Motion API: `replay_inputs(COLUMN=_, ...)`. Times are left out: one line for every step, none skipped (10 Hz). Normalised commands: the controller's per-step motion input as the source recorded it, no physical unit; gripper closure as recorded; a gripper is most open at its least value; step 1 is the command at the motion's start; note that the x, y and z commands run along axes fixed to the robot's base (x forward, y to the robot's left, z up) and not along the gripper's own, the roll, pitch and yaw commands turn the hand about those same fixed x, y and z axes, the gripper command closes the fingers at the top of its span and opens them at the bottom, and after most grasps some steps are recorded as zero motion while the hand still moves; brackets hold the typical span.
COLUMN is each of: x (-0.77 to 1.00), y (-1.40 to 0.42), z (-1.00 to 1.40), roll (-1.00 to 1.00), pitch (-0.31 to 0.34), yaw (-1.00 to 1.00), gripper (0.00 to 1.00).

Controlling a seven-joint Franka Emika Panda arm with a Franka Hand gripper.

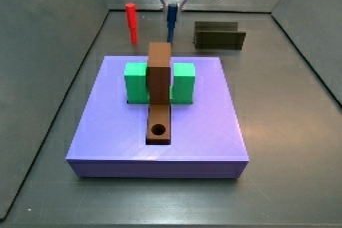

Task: Pick up the blue object. Move up. Move to above the board. Insert the blue object.
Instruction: Pick up the blue object.

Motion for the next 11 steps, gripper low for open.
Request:
replay_inputs(x=0.00, y=0.00, z=0.00, roll=0.00, pitch=0.000, yaw=0.00, gripper=1.00)
replay_inputs(x=0.00, y=0.00, z=0.00, roll=0.00, pitch=0.000, yaw=0.00, gripper=1.00)
replay_inputs(x=0.00, y=0.00, z=0.00, roll=0.00, pitch=0.000, yaw=0.00, gripper=1.00)
replay_inputs(x=0.00, y=0.00, z=0.00, roll=0.00, pitch=0.000, yaw=0.00, gripper=1.00)
replay_inputs(x=0.00, y=0.00, z=0.00, roll=0.00, pitch=0.000, yaw=0.00, gripper=1.00)
replay_inputs(x=0.00, y=0.00, z=0.00, roll=0.00, pitch=0.000, yaw=0.00, gripper=1.00)
replay_inputs(x=0.00, y=0.00, z=0.00, roll=0.00, pitch=0.000, yaw=0.00, gripper=1.00)
replay_inputs(x=0.00, y=0.00, z=0.00, roll=0.00, pitch=0.000, yaw=0.00, gripper=1.00)
replay_inputs(x=0.00, y=0.00, z=0.00, roll=0.00, pitch=0.000, yaw=0.00, gripper=1.00)
replay_inputs(x=0.00, y=0.00, z=0.00, roll=0.00, pitch=0.000, yaw=0.00, gripper=1.00)
replay_inputs(x=0.00, y=0.00, z=0.00, roll=0.00, pitch=0.000, yaw=0.00, gripper=1.00)
